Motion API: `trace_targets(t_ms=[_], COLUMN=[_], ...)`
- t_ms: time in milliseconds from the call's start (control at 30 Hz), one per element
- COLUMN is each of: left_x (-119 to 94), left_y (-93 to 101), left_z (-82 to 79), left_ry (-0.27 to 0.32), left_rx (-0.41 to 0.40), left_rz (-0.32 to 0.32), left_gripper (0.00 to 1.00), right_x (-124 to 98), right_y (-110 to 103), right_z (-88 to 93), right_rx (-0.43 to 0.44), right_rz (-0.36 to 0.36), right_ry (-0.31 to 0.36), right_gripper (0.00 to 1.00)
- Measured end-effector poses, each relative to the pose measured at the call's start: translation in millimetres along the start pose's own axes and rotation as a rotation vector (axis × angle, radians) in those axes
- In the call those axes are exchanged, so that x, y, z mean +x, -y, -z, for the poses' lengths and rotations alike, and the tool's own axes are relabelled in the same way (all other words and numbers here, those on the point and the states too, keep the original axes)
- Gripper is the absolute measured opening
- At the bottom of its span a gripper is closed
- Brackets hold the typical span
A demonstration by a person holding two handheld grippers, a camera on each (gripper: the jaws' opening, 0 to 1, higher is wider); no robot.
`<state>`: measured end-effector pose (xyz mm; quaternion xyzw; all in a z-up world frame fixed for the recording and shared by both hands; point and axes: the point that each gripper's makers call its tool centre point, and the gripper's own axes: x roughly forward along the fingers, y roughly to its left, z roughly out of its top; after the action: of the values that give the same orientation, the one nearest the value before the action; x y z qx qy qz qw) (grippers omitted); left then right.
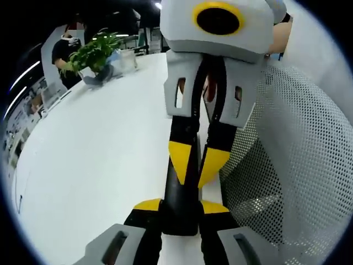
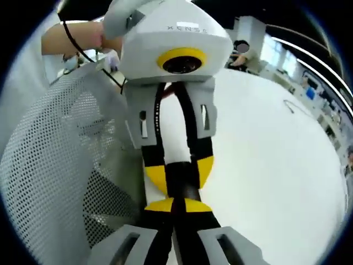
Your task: Press the specified remote control buttons in sequence, fully releasing each button before pressing the next.
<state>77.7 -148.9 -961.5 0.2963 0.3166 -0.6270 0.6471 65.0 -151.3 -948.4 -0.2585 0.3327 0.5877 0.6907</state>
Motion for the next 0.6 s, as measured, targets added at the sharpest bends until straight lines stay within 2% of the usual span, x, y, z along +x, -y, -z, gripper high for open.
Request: trace_targets(t_ms=[100,233,333,467,600], left_x=[0.5,0.6,1.6,2.7,2.5], left_y=[-0.2,-0.8,-0.4,-0.3,0.2], left_z=[0.2,0.3,-0.7,-1.5,-0.4], left_ry=[-0.014,-0.015,-0.032,-0.065,-0.077], left_rx=[-0.001,-0.008,-0.003,-0.001,-0.024], left_rz=[-0.002,-0.005,-0.003,-0.007,-0.023], left_gripper=[0.24,0.24,0.25,0.25,0.25], right_x=[-2.9,-5.8,-11.2,-14.6,-14.9], right_y=[2.6,5.7,15.2,20.5,20.1], right_z=[5.1,11.8,22.1,39.9,39.1], right_rx=[-0.055,-0.041,-0.071,-0.037,-0.014], right_rz=[0.028,0.038,0.078,0.096,0.081], right_ry=[-0.024,-0.023,-0.072,-0.102,-0.085], right_gripper=[0.08,0.16,0.19,0.23,0.23])
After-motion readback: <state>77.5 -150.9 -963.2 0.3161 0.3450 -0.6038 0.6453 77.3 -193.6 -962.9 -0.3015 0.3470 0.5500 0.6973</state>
